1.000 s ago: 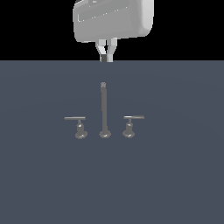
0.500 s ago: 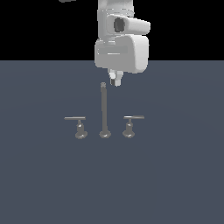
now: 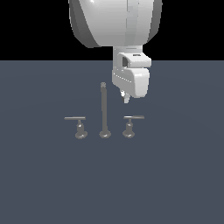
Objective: Turn on the faucet by rotating a designated handle.
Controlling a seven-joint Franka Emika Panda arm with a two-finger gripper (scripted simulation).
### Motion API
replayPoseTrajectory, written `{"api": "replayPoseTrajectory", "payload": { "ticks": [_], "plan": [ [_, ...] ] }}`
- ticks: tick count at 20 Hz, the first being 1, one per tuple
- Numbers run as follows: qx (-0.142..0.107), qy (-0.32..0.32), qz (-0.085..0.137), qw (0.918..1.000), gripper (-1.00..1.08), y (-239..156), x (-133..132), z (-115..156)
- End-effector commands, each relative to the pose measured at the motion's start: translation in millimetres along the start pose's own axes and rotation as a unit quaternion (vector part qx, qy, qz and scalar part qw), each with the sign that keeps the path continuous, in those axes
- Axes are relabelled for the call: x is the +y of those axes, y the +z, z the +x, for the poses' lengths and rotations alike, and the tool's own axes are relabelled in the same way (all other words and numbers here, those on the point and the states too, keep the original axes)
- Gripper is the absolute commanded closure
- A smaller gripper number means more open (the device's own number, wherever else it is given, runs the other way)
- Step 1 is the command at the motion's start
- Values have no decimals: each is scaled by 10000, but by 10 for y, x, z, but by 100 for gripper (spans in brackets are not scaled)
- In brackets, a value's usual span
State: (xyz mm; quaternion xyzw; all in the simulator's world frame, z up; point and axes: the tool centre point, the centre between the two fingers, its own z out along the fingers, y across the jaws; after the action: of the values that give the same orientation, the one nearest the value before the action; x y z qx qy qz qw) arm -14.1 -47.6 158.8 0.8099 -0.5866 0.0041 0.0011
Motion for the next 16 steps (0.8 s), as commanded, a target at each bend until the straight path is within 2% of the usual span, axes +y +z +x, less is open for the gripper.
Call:
{"api": "replayPoseTrajectory", "payload": {
  "ticks": [1,9,16],
  "plan": [
    [0,323,-5,9995,108,166,-44,124],
    [-17,1089,-21,9940,108,556,-111,432],
    [-30,1392,-23,9903,108,707,-125,556]
  ]
}}
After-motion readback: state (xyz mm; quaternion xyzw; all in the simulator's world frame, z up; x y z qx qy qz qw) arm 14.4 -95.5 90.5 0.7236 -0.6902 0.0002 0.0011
